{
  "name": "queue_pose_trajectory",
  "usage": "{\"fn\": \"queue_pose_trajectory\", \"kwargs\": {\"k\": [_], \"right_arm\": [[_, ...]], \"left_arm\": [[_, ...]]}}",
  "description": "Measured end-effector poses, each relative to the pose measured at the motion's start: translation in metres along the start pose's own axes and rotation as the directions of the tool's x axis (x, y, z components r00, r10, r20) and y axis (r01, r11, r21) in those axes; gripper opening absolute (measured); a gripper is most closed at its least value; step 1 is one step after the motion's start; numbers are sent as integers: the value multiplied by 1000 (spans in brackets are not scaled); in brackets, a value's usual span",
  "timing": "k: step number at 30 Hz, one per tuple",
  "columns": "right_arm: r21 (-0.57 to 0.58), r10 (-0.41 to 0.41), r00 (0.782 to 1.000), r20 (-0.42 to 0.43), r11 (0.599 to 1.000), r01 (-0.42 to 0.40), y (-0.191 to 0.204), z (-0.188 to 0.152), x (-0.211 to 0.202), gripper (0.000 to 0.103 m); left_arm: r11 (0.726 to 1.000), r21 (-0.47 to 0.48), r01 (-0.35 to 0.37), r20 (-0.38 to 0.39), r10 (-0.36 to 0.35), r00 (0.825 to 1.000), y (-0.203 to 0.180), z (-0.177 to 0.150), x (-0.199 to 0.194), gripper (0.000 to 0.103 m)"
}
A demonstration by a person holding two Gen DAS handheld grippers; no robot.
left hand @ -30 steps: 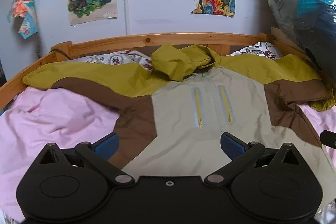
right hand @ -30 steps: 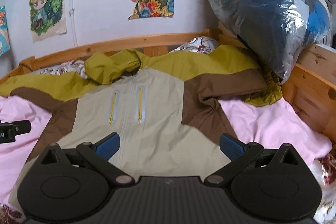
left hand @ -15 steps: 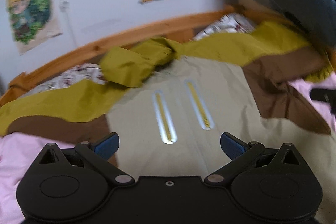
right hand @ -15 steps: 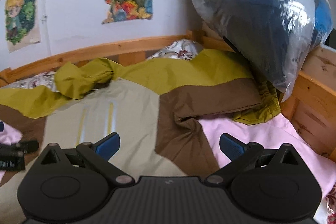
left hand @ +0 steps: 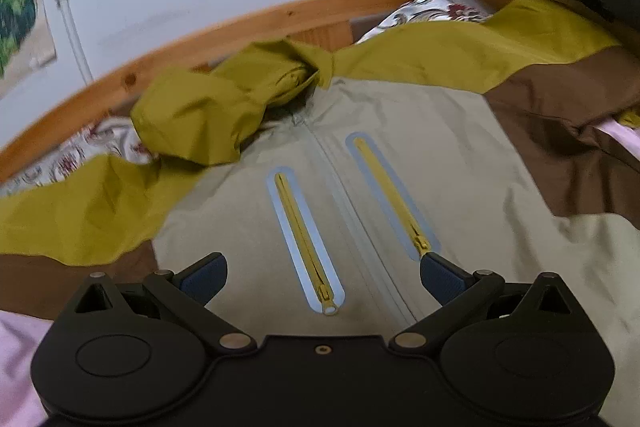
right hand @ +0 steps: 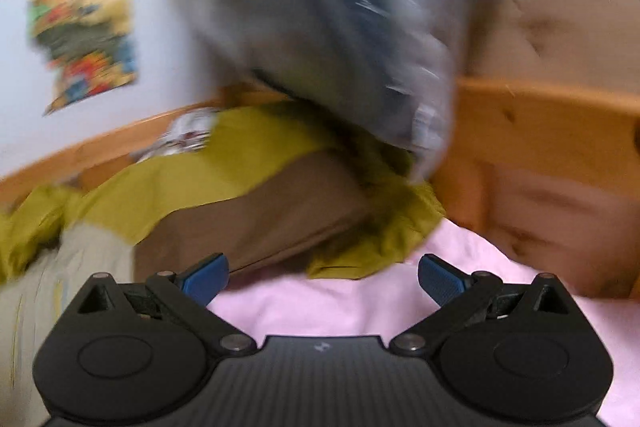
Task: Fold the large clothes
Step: 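Reach the right tool to the olive sleeve cuff and close on it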
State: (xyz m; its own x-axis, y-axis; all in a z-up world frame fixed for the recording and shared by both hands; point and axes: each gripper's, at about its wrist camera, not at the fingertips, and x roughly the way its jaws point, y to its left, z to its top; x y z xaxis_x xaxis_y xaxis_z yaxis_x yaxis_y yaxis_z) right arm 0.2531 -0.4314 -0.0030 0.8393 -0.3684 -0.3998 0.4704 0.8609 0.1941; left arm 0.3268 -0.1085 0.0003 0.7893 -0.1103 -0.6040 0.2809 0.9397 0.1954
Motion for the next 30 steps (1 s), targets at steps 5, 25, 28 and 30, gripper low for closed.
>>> {"fn": "queue_pose_trajectory", "kwargs": {"k": [5, 25, 28, 30], "right_arm": [[180, -6, 999, 47, 984, -3, -28, 12, 24, 103], [172, -193, 959, 205, 972, 159, -1, 12, 87, 30], [119, -168, 960, 226, 982, 144, 12, 9, 84, 8], [86, -150, 959, 239, 987, 133, 24, 8, 81, 7]], "left_arm": [[995, -91, 33, -14, -35, 999, 14, -2, 27, 102], [987, -142, 80, -46, -88, 995, 20, -23, 46, 102], [985, -157, 77, -40, -84, 996, 24, -23, 43, 102], [981, -176, 76, -34, -84, 996, 28, -24, 41, 102]]}}
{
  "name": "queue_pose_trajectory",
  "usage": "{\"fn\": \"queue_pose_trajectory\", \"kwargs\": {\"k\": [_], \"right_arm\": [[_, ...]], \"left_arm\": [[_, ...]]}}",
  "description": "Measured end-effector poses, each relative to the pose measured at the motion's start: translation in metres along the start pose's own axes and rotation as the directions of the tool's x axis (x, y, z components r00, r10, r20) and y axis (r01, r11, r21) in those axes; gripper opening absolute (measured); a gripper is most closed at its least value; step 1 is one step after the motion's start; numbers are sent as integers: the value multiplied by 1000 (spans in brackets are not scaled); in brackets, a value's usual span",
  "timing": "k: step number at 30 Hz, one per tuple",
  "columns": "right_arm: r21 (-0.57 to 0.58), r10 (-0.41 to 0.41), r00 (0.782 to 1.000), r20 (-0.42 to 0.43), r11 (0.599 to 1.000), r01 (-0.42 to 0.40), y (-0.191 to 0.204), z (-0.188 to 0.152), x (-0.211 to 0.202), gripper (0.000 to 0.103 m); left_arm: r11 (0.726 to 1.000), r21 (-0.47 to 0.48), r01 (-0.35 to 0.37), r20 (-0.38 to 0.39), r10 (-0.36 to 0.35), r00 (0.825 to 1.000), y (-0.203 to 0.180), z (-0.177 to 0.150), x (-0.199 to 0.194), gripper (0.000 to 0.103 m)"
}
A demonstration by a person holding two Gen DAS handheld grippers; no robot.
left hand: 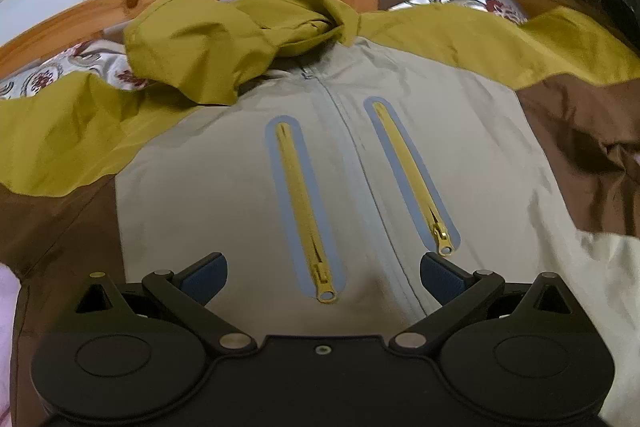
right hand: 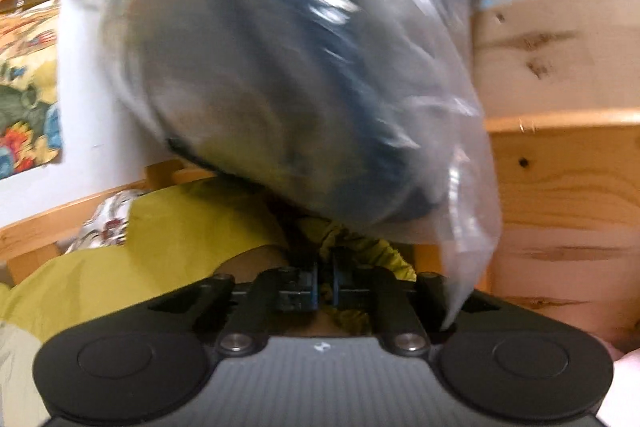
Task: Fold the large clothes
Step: 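Reach the right tool to the olive sleeve cuff and close on it, then carry the sleeve across the jacket body and open the right tool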
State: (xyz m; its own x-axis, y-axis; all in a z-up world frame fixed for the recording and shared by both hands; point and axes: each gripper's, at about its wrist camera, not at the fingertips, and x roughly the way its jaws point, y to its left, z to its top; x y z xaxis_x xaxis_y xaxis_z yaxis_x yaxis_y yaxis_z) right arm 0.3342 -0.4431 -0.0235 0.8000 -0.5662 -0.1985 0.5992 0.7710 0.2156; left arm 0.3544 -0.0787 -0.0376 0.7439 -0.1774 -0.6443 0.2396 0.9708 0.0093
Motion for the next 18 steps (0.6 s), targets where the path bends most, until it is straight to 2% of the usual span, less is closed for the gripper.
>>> {"fn": "queue_pose_trajectory", "kwargs": {"k": [2, 5, 8, 11, 14, 18], "right_arm": [[-48, 31, 999, 15, 998, -30, 11, 1, -17, 6], [-130, 119, 993, 23, 985, -115, 33, 1, -47, 5], [-237, 253, 967, 42, 942, -236, 58, 6, -92, 5], [-313, 378, 924, 62, 886, -341, 86, 18, -128, 5], [-327, 475, 875, 96, 845, -423, 111, 44, -156, 5], [-276, 630, 774, 61, 756, -593, 141, 70, -182, 5]], "left_arm": [[1000, -25, -4, 7, 5, 1000, 5, 0, -3, 102], [997, -74, -17, 17, 18, 1000, 16, 1, -7, 102], [992, -121, -28, 32, 32, 999, 28, 0, -13, 102], [987, -154, -43, 43, 50, 998, 42, -1, -19, 102], [981, -182, -69, 63, 82, 995, 57, -1, -30, 102], [962, -246, -118, 86, 143, 986, 86, -5, -53, 102]]}}
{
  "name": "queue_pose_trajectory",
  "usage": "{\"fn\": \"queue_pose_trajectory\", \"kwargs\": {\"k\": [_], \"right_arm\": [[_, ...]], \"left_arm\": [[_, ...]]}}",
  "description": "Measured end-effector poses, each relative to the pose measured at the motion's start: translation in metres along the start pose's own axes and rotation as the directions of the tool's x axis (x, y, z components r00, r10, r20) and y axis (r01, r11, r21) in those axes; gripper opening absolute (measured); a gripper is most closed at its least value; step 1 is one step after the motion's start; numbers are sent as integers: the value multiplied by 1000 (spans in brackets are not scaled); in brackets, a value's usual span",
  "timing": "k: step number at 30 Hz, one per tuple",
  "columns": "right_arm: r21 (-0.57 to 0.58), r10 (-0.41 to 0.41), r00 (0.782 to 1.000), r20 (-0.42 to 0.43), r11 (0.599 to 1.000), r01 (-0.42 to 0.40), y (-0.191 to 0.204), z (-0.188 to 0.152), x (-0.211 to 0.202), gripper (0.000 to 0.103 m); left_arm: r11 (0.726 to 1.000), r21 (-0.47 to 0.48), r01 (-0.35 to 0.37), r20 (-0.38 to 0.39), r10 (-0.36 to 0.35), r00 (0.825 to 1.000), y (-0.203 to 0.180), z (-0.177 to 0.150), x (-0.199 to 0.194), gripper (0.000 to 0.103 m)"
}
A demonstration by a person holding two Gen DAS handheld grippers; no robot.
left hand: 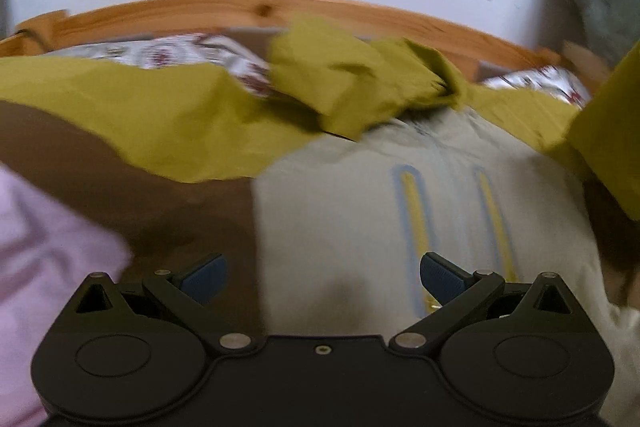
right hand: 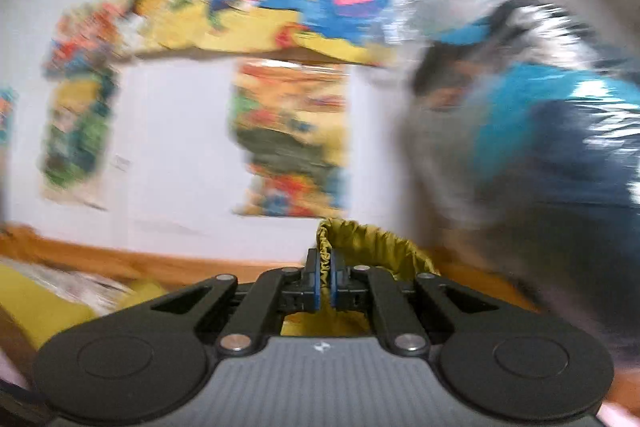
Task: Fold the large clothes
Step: 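Carry the sleeve across the jacket body and open the right tool, then grasp the other olive sleeve cuff with the left tool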
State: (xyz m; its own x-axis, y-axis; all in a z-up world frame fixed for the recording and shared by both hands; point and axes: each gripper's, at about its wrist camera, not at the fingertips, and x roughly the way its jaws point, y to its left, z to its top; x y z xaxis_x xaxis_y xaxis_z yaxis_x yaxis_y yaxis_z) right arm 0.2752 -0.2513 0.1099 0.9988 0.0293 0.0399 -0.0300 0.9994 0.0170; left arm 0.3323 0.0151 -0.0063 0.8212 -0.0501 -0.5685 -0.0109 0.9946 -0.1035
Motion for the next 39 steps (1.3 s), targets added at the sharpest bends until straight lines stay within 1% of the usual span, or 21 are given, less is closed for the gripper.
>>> {"fn": "queue_pose_trajectory", "kwargs": {"k": [3, 6, 8, 10, 12, 14, 15, 16, 17, 18, 20, 21, 22, 25, 27, 28, 30, 31, 33, 36, 39], "right_arm": [[83, 168, 985, -42, 983, -164, 30, 7, 8, 5], [181, 302, 948, -104, 943, -280, 52, -3, 22, 5], [185, 361, 921, -146, 925, -333, 75, -18, 25, 5], [186, 427, 878, -215, 901, -392, 94, -33, 29, 6], [190, 481, 819, -312, 877, -442, 113, -50, 33, 9], [201, 518, 758, -397, 855, -479, 122, -70, 30, 24], [219, 550, 719, -426, 833, -507, 124, -77, 28, 31], [234, 573, 692, -439, 817, -528, 124, -83, 24, 51], [242, 589, 673, -447, 804, -543, 122, -90, 16, 74], [246, 602, 662, -446, 794, -556, 119, -92, 11, 81], [265, 629, 646, -432, 773, -576, 108, -95, 0, 86], [271, 630, 647, -430, 774, -573, 100, -96, -5, 87], [270, 608, 666, -432, 792, -548, 91, -96, -7, 91], [252, 501, 745, -439, 865, -433, 55, -95, -7, 95], [192, 358, 817, -452, 933, -303, 27, -98, -2, 96], [142, 256, 853, -455, 966, -214, 14, -99, 4, 96], [67, 84, 889, -450, 996, -60, -14, -106, 16, 96], [38, -5, 890, -455, 999, 25, -28, -111, 25, 95], [-2, -140, 876, -461, 988, 156, -52, -120, 40, 94], [-87, -241, 851, -466, 970, 227, -66, -135, 55, 94], [-223, -328, 819, -470, 942, 249, -64, -157, 62, 94]], "left_arm": [[997, -58, -50, 25, 52, 998, 29, 1, -18, 102], [987, -112, -111, 40, 116, 992, 56, 2, -35, 102], [977, -148, -151, 46, 159, 986, 72, 3, -45, 102], [969, -167, -179, 51, 190, 980, 86, 2, -53, 102], [964, -172, -203, 56, 215, 975, 94, 2, -57, 102], [962, -172, -210, 62, 224, 973, 96, 1, -60, 102], [963, -173, -208, 64, 222, 973, 96, 1, -60, 102], [963, -175, -203, 65, 217, 974, 95, 0, -60, 102], [964, -179, -196, 66, 211, 975, 93, -1, -60, 102], [966, -182, -185, 68, 201, 977, 91, 0, -59, 102], [970, -182, -161, 72, 176, 982, 84, -2, -55, 102], [973, -178, -146, 73, 161, 984, 78, -2, -53, 102], [977, -172, -127, 74, 142, 987, 73, -3, -50, 102], [989, -132, -64, 78, 75, 994, 55, -5, -44, 102], [996, -90, -26, 58, 31, 998, 40, -10, -37, 102], [998, -61, -8, 40, 11, 999, 32, -13, -33, 102], [1000, 4, -9, 6, 9, 1000, 14, -21, -25, 102], [999, 39, -32, -10, 32, 999, 5, -26, -21, 102], [990, 115, -77, -43, 82, 996, -11, -35, -10, 102], [966, 215, -144, -77, 164, 983, -26, -46, 4, 102], [954, 255, -157, -118, 192, 974, -27, -55, 13, 102]]}}
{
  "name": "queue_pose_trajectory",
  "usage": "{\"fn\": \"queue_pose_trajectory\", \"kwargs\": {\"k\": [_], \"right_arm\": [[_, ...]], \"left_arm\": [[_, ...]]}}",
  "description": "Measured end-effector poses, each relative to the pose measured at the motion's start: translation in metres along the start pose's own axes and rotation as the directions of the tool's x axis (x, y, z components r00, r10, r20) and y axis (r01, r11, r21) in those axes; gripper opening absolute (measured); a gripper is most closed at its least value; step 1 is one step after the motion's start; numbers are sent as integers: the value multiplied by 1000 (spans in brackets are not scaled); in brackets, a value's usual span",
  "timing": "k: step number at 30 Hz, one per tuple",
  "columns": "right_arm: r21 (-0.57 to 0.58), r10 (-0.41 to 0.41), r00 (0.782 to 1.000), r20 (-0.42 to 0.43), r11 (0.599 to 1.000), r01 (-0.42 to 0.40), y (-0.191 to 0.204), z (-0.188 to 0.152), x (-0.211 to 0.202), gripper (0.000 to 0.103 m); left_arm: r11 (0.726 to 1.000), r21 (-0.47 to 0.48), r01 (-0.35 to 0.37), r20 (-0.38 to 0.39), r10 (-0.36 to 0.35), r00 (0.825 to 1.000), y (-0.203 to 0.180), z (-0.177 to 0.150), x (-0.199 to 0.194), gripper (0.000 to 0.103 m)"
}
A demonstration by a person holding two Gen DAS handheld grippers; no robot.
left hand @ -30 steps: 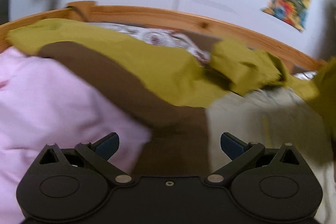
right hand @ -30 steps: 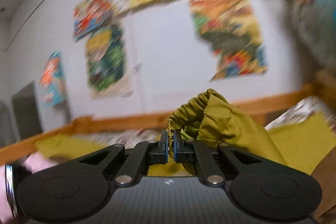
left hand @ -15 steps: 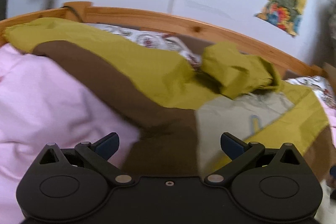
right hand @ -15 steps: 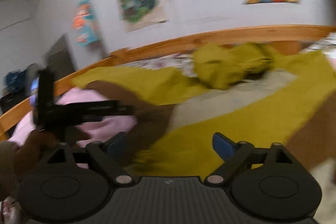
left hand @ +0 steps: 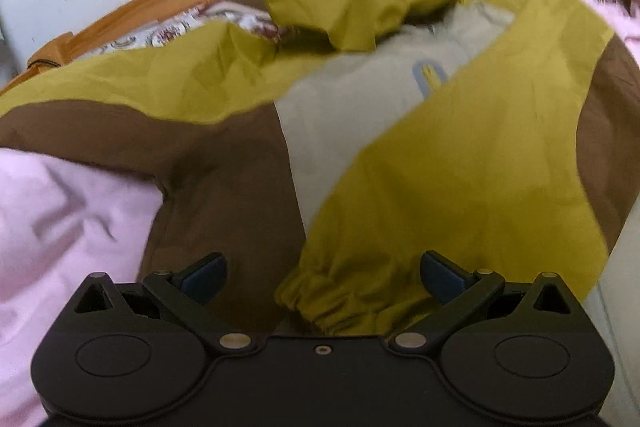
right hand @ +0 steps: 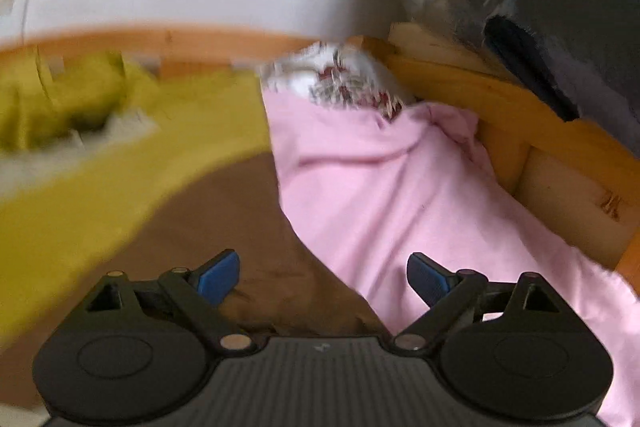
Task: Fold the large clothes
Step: 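Grasp the other olive sleeve cuff with the left tool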
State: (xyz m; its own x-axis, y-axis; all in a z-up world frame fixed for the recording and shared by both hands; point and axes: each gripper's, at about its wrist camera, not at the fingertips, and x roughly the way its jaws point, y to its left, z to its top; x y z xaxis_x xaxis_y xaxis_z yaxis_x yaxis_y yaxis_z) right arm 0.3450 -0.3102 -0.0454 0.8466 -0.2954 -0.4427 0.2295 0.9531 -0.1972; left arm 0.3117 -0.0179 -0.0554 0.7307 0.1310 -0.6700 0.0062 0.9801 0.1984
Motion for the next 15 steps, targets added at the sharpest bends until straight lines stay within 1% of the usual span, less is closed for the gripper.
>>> {"fn": "queue_pose_trajectory", "kwargs": {"k": [1, 2, 4, 6, 8, 10, 11, 12, 15], "right_arm": [[-17, -11, 1000, -9, 1000, 11, 0, -7, 5, 94], [-22, -20, 1000, -14, 1000, 20, 1, -12, 10, 97], [9, -25, 999, -25, 1000, 25, -1, -19, 17, 100], [10, -28, 999, -17, 1000, 29, -1, -21, 15, 100], [11, -17, 1000, -3, 1000, 17, -2, -22, 12, 100], [28, 17, 1000, 10, 999, -17, -6, -19, 2, 100], [41, 44, 999, 14, 998, -44, -8, -17, -6, 102], [59, 72, 997, 18, 996, -73, -10, -16, -16, 103], [159, 153, 988, 25, 975, -155, -12, -18, -46, 103]], "left_arm": [[1000, -6, 2, -2, -2, 1000, 1, -3, 1, 102], [1000, -14, 2, -8, -2, 1000, 1, -5, 2, 102], [999, -39, 9, -18, -9, 1000, 5, -4, 1, 102], [997, -71, 21, -18, -22, 1000, 9, -3, -3, 102], [994, -105, 31, 0, -31, 1000, 16, -2, -11, 102], [991, -137, 11, 34, -6, 999, 28, 1, -22, 102], [989, -148, -2, 45, 8, 999, 35, 2, -27, 102], [988, -157, -9, 57, 18, 998, 44, 4, -30, 102], [982, -180, -54, 73, 68, 995, 73, 16, -33, 103]]}}
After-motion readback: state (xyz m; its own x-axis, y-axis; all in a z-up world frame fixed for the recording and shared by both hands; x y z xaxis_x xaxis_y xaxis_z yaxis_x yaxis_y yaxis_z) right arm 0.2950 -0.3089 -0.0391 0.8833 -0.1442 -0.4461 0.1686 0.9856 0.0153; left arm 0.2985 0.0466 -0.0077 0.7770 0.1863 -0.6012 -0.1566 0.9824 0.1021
